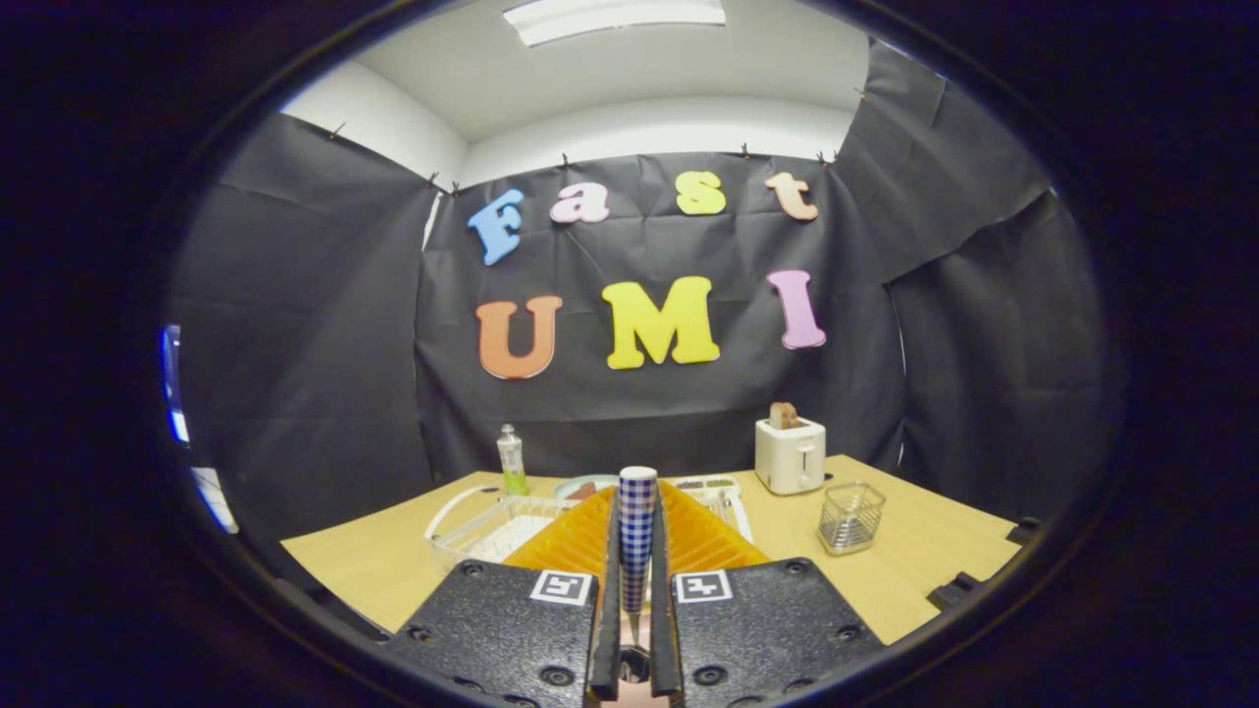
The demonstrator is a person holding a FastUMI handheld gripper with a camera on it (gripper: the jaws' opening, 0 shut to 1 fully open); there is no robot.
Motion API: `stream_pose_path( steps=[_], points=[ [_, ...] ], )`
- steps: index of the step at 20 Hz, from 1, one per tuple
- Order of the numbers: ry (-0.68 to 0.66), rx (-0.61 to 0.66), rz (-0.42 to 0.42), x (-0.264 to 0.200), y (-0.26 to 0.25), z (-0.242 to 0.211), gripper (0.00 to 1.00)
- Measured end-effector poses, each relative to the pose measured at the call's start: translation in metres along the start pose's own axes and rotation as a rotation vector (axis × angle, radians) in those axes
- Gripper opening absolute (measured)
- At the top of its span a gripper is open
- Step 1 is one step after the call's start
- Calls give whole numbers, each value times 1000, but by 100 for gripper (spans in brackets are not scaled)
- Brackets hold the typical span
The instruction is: Take the plate from the dish rack, then take the spoon from the basket and place it into the plate.
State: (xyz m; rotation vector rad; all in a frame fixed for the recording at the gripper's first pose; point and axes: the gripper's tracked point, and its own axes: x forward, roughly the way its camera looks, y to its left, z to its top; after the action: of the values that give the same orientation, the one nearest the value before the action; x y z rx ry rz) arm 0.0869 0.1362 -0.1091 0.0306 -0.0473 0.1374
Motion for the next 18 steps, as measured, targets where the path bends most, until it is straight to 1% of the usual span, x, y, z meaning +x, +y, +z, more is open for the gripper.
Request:
stream_pose_path(
  steps=[3,7,9,12,16,18],
  points=[
    [31,-4,-13,4,-2,-34,17],
    [47,2,-24,3,-6,-60,18],
    [35,6,-29,2,-12,-57,19],
    [55,5,-31,0,-19,-59,20],
    [61,-10,-36,-5,-33,-56,24],
    [48,-38,-49,-10,-44,-50,37]
  ],
)
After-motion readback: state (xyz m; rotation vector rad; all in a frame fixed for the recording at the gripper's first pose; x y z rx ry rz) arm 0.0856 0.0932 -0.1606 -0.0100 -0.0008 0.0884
